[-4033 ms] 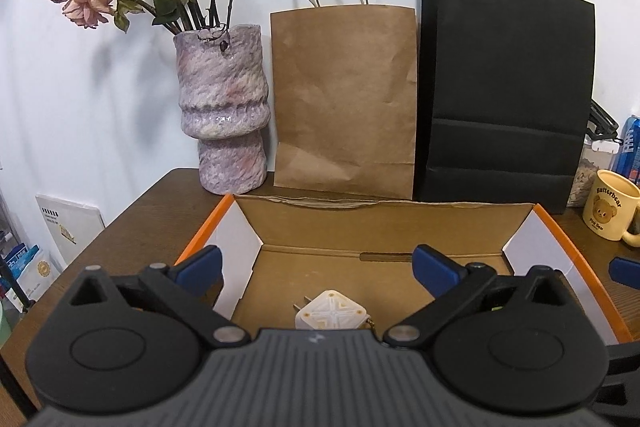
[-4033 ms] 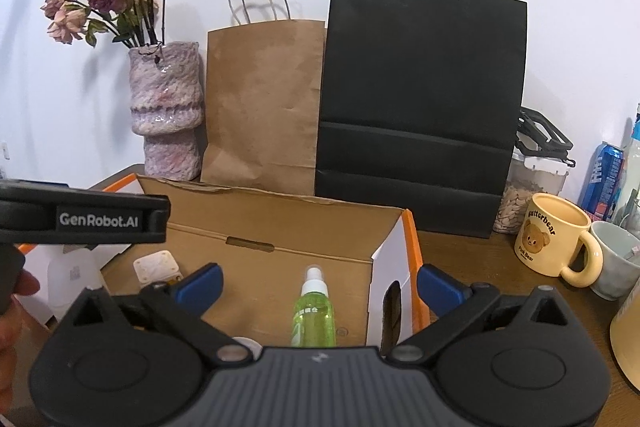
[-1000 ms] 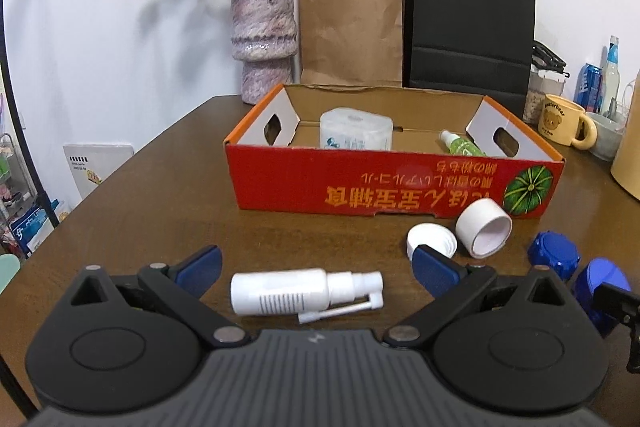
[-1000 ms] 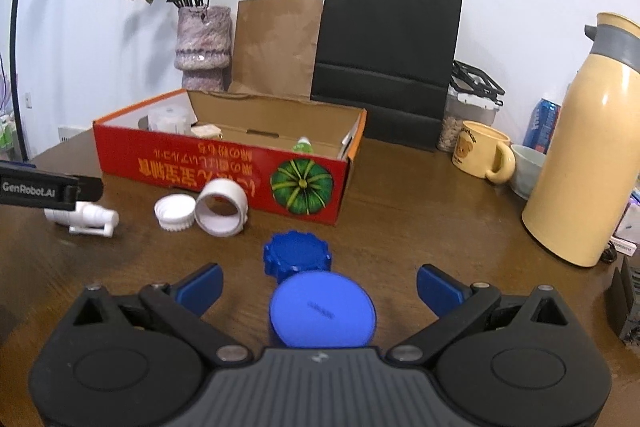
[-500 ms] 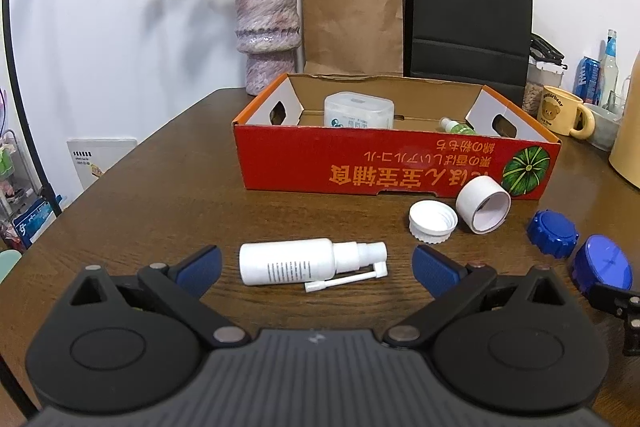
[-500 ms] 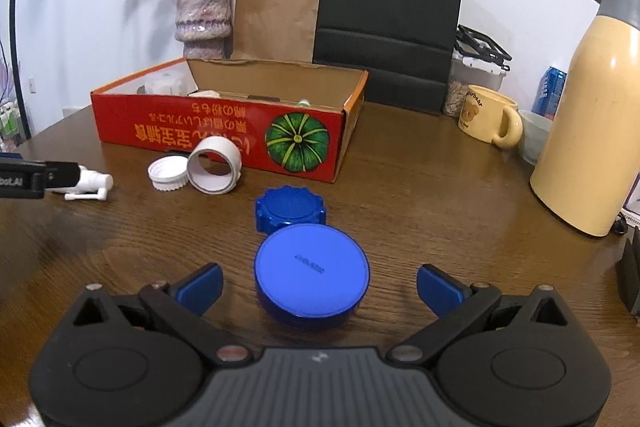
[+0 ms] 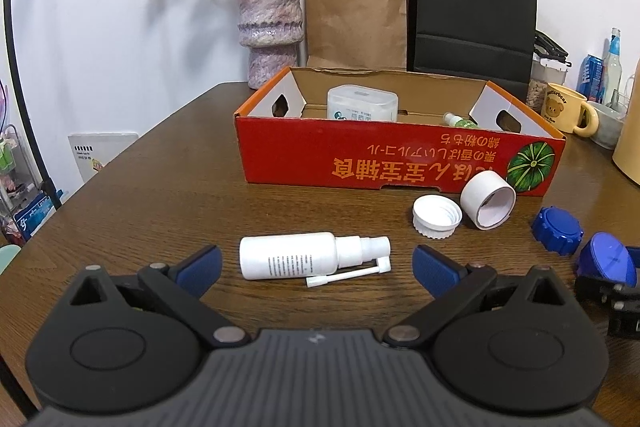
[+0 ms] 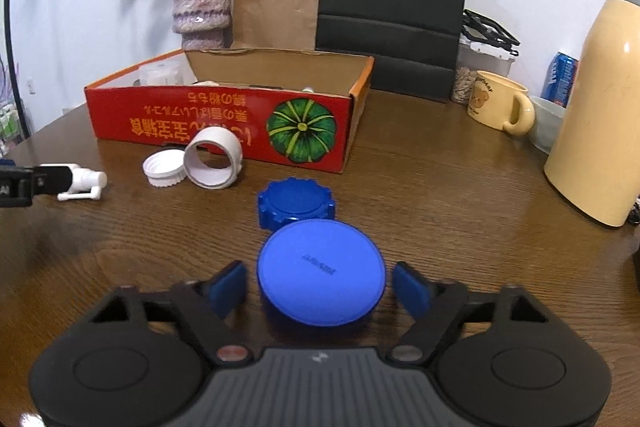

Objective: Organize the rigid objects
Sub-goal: 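Grasp the white nasal spray bottle with the left gripper while the right gripper grasps the blue round container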

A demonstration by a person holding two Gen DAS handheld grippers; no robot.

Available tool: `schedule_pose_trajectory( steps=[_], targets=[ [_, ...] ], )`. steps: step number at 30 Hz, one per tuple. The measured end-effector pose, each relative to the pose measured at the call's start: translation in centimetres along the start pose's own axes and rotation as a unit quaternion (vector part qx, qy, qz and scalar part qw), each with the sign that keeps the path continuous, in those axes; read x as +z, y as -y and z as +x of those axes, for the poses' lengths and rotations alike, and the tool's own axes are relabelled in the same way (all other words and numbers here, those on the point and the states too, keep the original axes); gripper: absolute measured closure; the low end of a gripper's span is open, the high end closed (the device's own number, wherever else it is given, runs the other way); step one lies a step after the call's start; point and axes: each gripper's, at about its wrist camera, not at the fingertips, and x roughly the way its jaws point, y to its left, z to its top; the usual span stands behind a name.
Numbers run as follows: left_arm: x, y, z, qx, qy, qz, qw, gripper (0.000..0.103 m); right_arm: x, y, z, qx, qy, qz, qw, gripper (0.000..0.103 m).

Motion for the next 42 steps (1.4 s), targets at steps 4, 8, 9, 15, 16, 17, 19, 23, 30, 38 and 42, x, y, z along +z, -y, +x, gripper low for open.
schedule_pose_trajectory(
  steps=[4,8,9,15,16,17,19,23,30,38,42],
  targets=[
    [0.0,0.0,0.1,0.001,-0.001,-0.001,1.0,0.0,0.0,-0.2,-0.3,-0.003,0.012,-0.001,1.0,0.037],
    [0.0,0.0,0.3,0.005,-0.005,-0.004,1.0,0.0,0.1,-0.4,-0.8,-0.005,0.033,-0.001,0.999,0.037],
    [0.0,0.1,0.4,0.008,-0.006,-0.005,0.9999,0.0,0.1,-0.5,-0.9,-0.006,0.036,-0.001,0.999,0.037],
    [0.4,0.4,1.1,0.013,-0.012,-0.009,0.9998,0.0,0.4,-1.0,-1.3,-0.009,0.059,0.01,0.998,0.037],
    [0.4,0.5,1.3,0.013,-0.013,-0.009,0.9998,0.0,0.5,-1.1,-1.3,-0.008,0.062,0.013,0.998,0.037],
    [0.5,0.6,1.5,0.015,-0.015,-0.009,0.9997,0.0,0.5,-1.2,-1.4,-0.007,0.064,0.014,0.998,0.037],
    [0.7,0.8,1.9,0.018,-0.021,-0.01,0.9996,0.0,0.6,-1.5,-1.4,-0.01,0.069,0.015,0.997,0.037],
    [1.2,1.2,2.7,0.027,-0.027,-0.015,0.9991,0.0,0.8,-2.0,-1.6,-0.014,0.081,0.016,0.997,0.037],
    [1.6,2.0,3.9,0.057,-0.035,-0.015,0.9977,0.0,0.9,-2.6,-1.5,-0.018,0.09,0.016,0.996,0.037],
    [1.7,2.4,4.1,0.079,-0.024,-0.008,0.9965,0.0,0.8,-3.1,-1.7,-0.016,0.096,0.011,0.995,0.037],
    [1.6,2.7,4.2,0.088,-0.024,0.003,0.9959,0.0,0.7,-3.1,-1.8,-0.015,0.098,0.014,0.995,0.037]
  ],
)
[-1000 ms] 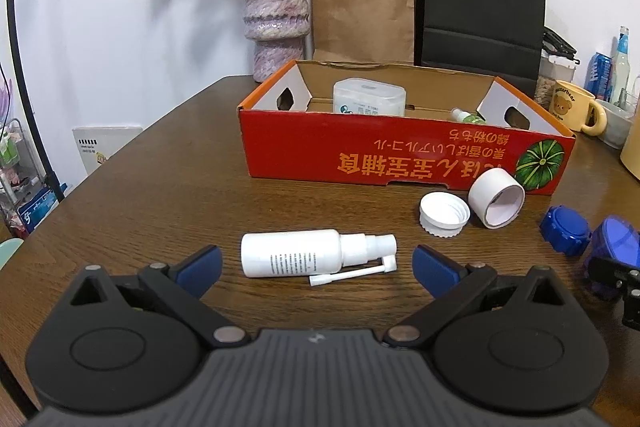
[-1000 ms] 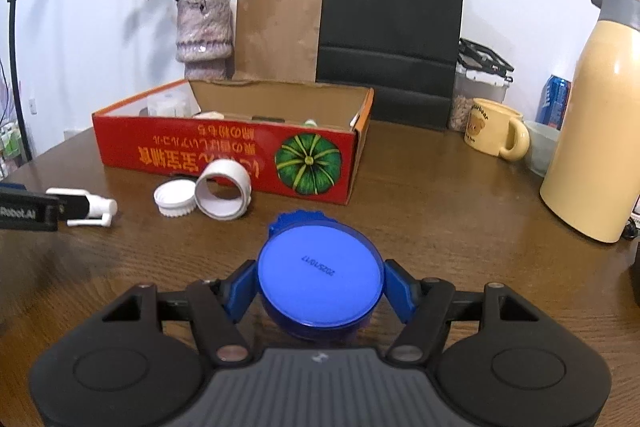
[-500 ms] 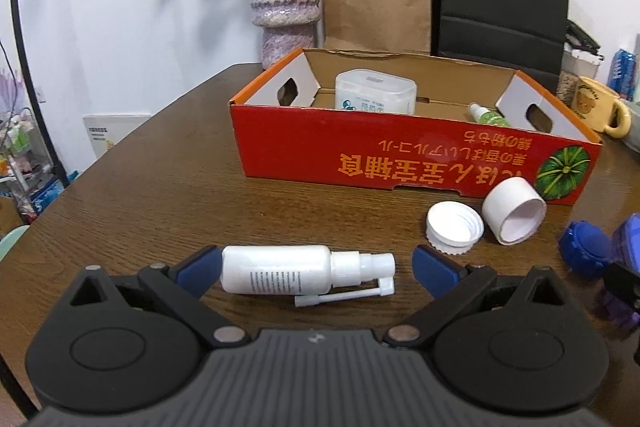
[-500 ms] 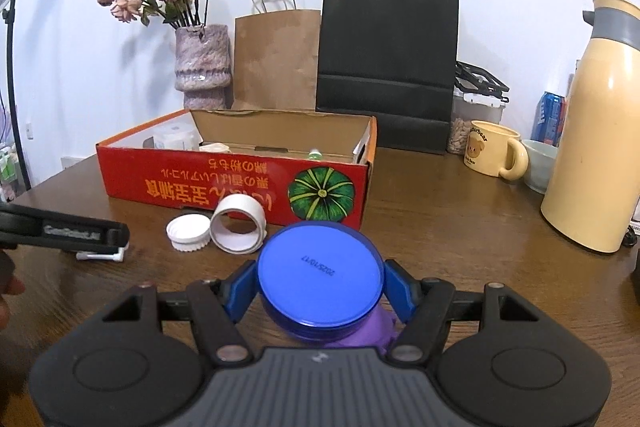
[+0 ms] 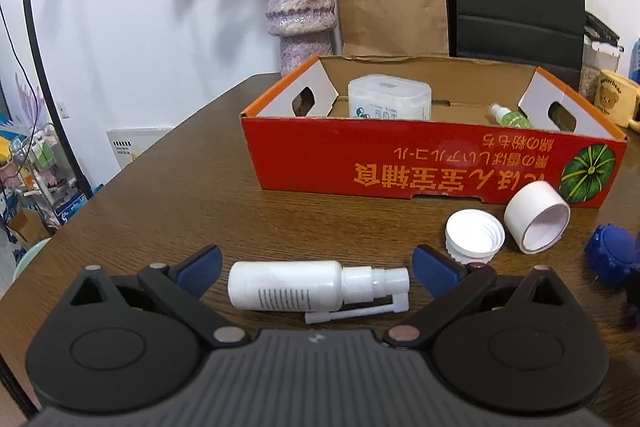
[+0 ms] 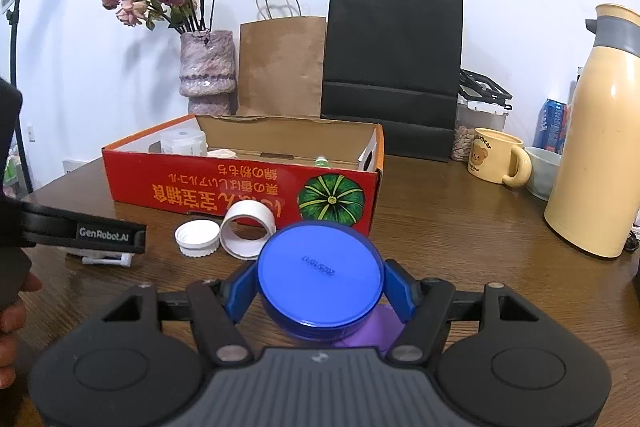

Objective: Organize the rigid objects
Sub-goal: 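Grasp the white nasal spray bottle with the left gripper while the right gripper grasps the blue round container, then lift and carry the nasal spray bottle and blue container over the box with both grippers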

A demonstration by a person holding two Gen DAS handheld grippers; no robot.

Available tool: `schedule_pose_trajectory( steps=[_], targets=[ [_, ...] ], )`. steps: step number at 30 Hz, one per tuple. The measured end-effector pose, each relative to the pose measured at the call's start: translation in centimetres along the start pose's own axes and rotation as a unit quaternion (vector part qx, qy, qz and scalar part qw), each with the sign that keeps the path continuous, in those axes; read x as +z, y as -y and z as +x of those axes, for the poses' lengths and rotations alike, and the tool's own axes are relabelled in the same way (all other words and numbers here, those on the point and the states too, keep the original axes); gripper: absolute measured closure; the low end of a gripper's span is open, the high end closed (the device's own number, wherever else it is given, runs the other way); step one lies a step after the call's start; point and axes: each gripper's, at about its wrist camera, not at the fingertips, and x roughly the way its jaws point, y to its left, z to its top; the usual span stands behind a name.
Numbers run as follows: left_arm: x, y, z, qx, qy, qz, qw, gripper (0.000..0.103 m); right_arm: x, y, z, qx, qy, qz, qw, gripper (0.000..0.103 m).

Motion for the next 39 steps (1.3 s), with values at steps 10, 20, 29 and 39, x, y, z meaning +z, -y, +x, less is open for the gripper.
schedule_pose_trajectory(
  steps=[10,20,29,39],
  targets=[
    [-0.2,-0.5,1.5,-0.015,-0.034,-0.015,0.9992,0.0,-0.1,0.0,-0.2,0.001,0.003,0.001,1.0,0.037],
    [-0.3,-0.8,1.6,-0.031,-0.036,-0.02,0.9987,0.004,-0.1,0.0,-0.3,0.001,0.005,0.002,1.0,0.037],
    [-0.4,-0.8,1.3,-0.041,-0.034,-0.019,0.9984,0.004,0.0,0.0,-0.5,0.0,0.009,0.003,1.0,0.037],
    [-0.4,-1.0,0.7,-0.045,-0.018,-0.019,0.9986,0.004,-0.1,-0.3,-0.8,-0.003,0.013,0.001,1.0,0.037]
  ],
)
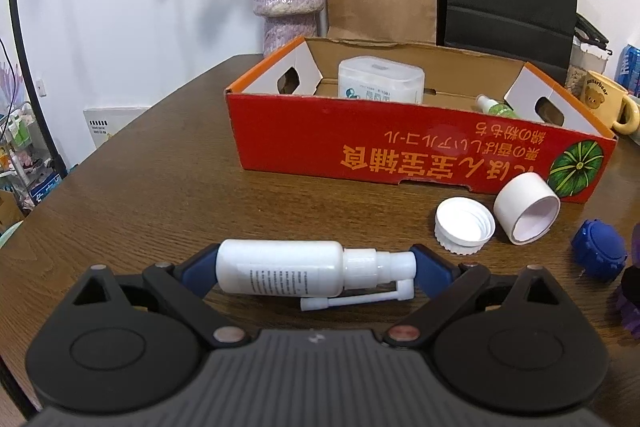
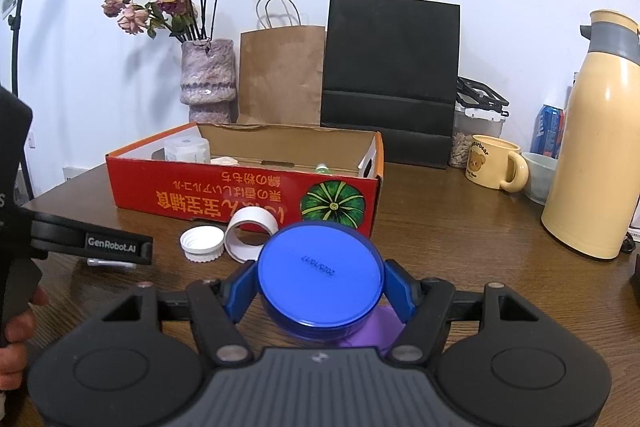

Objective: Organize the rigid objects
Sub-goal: 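Lift and carry the nasal spray bottle and blue container over the box with both grippers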

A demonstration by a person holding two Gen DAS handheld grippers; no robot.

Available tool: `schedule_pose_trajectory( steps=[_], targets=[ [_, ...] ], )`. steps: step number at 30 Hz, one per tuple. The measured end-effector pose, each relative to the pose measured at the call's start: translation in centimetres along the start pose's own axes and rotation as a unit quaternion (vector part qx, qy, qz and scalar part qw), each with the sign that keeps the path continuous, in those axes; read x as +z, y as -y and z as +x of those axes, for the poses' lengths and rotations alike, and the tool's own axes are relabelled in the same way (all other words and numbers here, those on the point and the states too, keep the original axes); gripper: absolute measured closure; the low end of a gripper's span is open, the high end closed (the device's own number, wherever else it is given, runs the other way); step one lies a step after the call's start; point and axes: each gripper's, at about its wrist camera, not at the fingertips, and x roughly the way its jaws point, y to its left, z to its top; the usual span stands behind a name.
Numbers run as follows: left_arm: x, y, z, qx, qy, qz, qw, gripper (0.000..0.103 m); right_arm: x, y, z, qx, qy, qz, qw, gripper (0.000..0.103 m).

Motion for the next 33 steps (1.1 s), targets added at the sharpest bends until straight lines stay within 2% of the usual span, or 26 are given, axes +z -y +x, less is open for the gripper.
schedule_pose_trajectory(
  steps=[13,33],
  targets=[
    [0.3,-0.1,-1.7,-0.014,0.025,0.015,0.9995,0.004,0.7,-1.2,-0.5,0.002,0.014,-0.007,1.0,0.037],
    [3.4,-1.6,-3.7,-0.027,0.074,0.028,0.9965,0.004,4.7,-3.7,0.0,0.012,0.051,-0.024,0.998,0.037]
  ],
)
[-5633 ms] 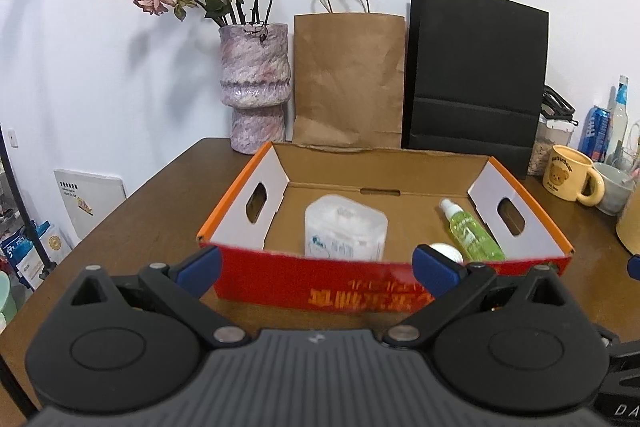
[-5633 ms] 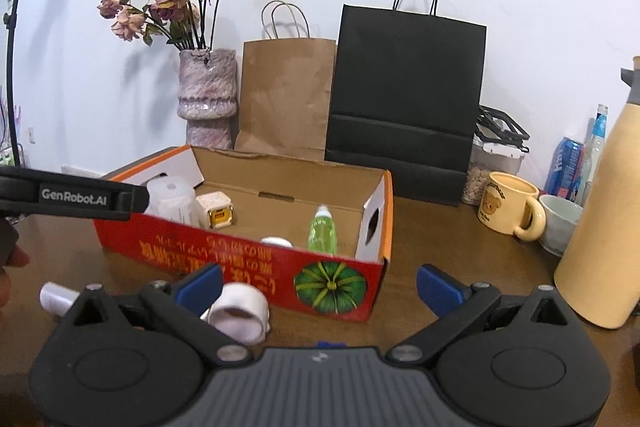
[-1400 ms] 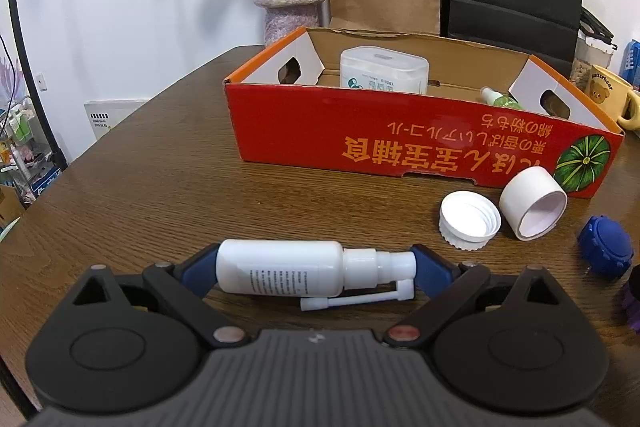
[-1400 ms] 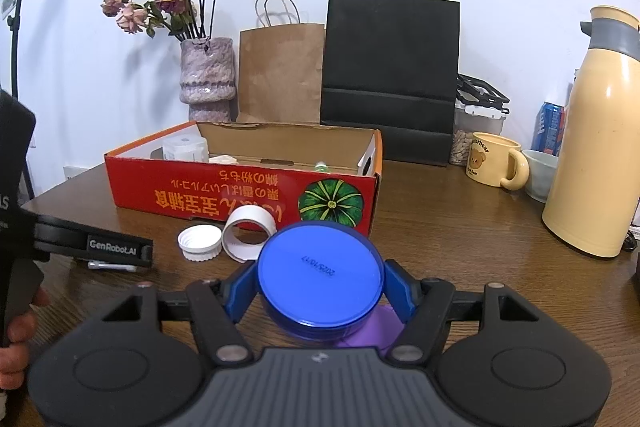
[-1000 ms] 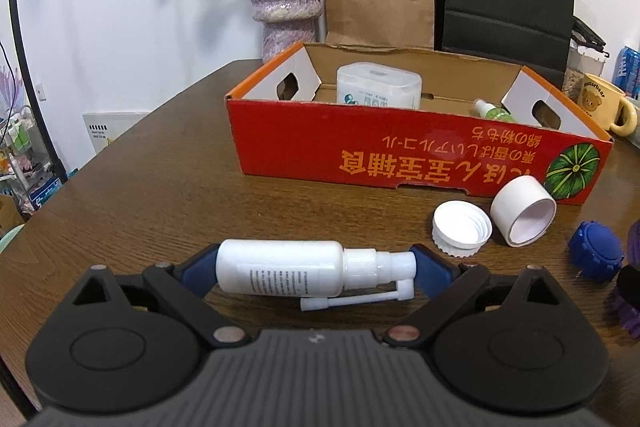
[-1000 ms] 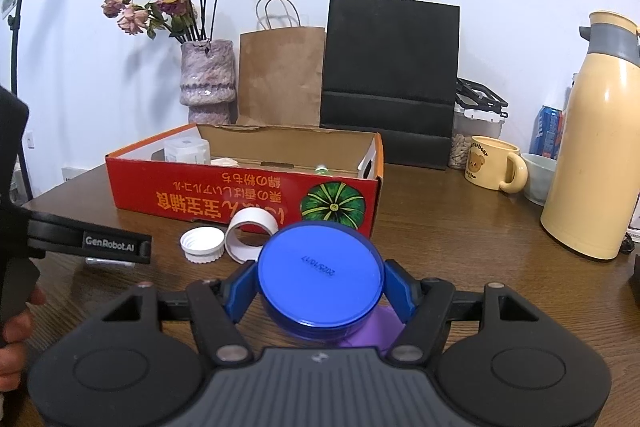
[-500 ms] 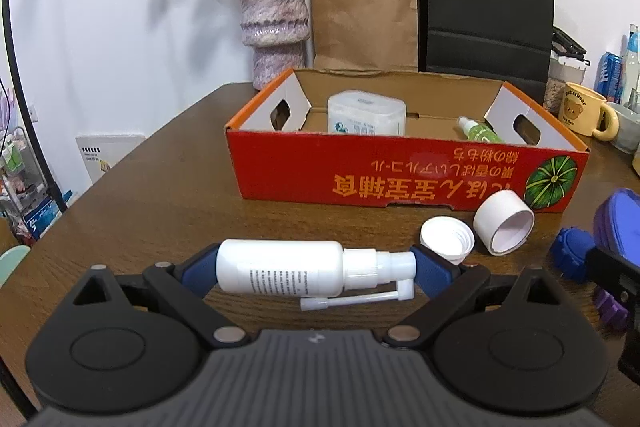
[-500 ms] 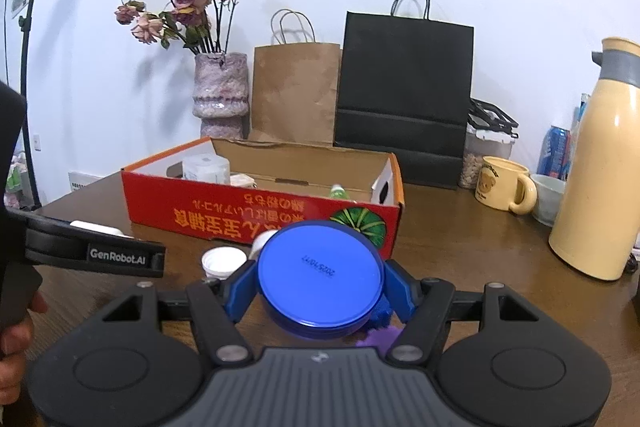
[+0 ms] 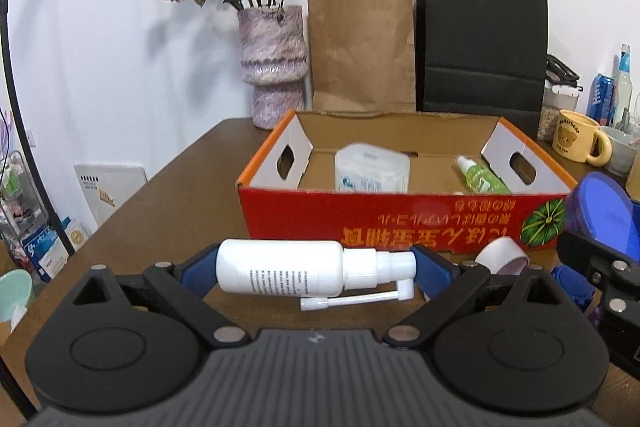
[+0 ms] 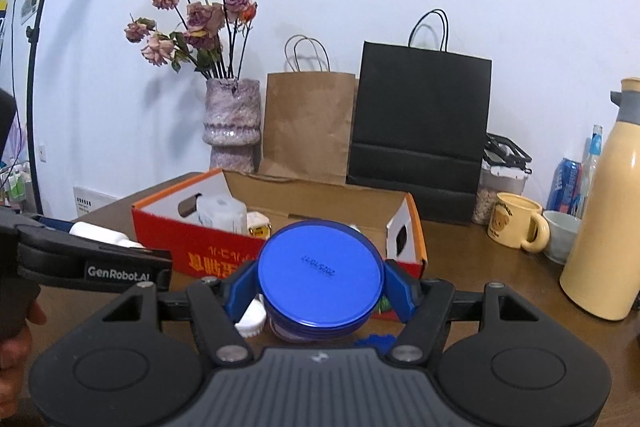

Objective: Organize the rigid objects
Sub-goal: 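Lift and carry the nasal spray bottle and blue container over the box with both grippers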

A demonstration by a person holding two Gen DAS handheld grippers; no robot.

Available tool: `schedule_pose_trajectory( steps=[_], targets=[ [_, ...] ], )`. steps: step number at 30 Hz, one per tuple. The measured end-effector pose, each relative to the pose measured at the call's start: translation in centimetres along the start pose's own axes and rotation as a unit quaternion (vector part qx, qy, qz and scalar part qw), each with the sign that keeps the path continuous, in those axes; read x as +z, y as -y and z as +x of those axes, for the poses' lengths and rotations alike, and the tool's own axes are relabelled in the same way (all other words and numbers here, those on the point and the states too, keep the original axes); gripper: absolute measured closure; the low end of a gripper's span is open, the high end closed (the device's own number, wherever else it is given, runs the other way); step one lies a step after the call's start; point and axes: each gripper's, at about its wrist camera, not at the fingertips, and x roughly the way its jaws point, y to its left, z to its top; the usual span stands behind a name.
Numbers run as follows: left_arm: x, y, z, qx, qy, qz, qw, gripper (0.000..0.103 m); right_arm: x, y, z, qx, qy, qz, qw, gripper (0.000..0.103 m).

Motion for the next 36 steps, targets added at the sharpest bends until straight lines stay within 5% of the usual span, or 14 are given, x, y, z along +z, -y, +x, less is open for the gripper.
schedule_pose_trajectory(
  steps=[36],
  targets=[
    [6.7,0.8,5.2,-0.006,0.054,-0.014,0.9984,0.004,5.6,0.6,8.2,-0.006,0.036,0.012,0.999,0.037]
  ],
)
